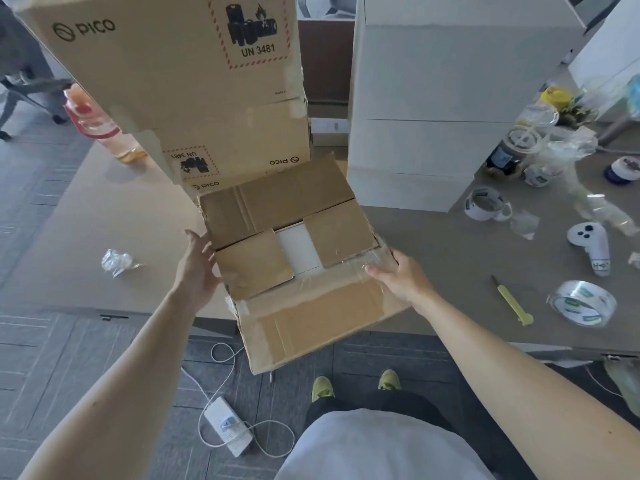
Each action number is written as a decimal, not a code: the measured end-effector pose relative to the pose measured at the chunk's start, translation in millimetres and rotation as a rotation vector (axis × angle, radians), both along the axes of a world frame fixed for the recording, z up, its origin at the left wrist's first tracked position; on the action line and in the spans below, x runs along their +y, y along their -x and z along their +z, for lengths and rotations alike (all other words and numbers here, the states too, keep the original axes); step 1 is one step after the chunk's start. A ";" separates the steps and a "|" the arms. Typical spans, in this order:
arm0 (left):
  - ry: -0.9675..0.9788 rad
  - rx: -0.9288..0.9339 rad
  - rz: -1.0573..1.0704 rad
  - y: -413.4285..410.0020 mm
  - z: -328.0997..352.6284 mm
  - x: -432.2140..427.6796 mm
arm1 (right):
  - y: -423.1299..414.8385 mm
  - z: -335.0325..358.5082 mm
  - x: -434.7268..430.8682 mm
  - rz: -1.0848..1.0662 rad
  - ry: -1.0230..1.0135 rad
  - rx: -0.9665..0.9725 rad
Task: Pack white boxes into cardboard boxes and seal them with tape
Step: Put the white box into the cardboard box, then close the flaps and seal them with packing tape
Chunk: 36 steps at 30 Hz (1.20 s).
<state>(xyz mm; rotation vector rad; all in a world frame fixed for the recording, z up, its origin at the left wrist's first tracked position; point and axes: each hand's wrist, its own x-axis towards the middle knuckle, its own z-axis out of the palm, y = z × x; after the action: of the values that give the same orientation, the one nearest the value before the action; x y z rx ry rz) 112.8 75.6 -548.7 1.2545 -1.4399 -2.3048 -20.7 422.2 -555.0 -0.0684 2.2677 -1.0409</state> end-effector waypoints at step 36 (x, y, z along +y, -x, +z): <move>0.970 -0.111 -0.805 173.8 5.6 201.0 | 27.1 -1.5 204.1 -0.262 -0.193 0.165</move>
<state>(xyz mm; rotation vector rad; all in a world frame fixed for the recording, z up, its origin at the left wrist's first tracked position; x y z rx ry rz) -61.0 276.6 -543.1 0.5339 -2.9367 -1.3367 -47.8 626.2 -556.5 0.2379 2.5676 -0.9700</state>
